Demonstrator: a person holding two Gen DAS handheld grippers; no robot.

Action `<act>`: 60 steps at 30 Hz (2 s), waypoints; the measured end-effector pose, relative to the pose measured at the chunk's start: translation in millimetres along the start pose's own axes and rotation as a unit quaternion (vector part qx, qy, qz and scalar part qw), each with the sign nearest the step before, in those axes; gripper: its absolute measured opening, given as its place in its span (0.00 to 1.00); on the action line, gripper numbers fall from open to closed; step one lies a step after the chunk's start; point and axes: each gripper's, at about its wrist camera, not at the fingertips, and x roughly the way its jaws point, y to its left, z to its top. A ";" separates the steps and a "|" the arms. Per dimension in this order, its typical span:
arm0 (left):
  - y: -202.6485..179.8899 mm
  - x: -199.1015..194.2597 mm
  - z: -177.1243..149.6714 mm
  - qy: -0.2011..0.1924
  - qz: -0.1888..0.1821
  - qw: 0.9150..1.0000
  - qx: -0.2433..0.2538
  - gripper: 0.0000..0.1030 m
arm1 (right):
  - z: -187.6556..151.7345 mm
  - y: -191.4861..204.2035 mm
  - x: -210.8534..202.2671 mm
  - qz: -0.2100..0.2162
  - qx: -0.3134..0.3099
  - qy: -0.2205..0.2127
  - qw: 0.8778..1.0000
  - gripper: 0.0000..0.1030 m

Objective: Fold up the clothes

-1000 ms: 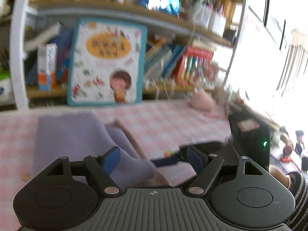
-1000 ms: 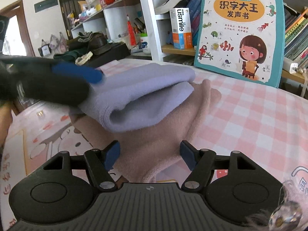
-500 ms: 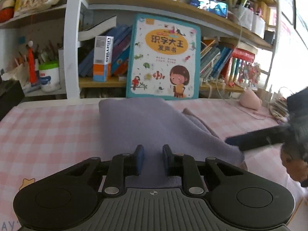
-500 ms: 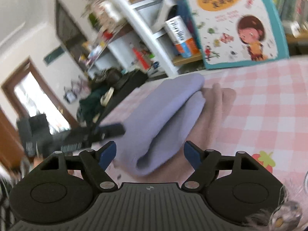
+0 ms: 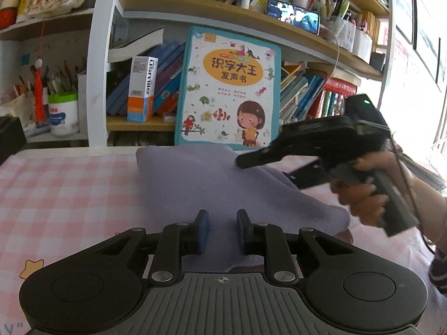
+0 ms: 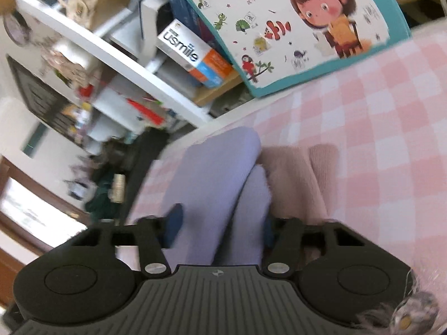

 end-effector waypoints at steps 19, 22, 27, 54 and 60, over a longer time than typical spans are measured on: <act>8.1 -9.0 2.2 -0.012 -0.003 1.000 -0.008 0.34 | -16.1 -13.5 -18.0 0.015 0.001 -0.029 0.999 0.56; 9.7 -10.9 5.1 -0.019 0.000 1.000 -0.016 0.34 | -11.1 -7.4 -7.5 0.010 0.010 -0.020 1.000 0.56; 10.8 -15.4 6.8 -0.024 0.007 1.000 -0.011 0.34 | -12.7 13.2 -2.4 -0.007 -0.029 0.004 1.000 0.51; -7.2 -4.8 7.9 -0.007 -0.026 1.000 0.000 0.34 | -61.4 10.6 -69.1 -0.092 -0.116 -0.042 0.988 0.33; -17.9 -0.4 6.8 0.003 -0.044 0.999 0.018 0.33 | -76.3 17.2 -84.6 -0.080 -0.098 -0.036 0.991 0.38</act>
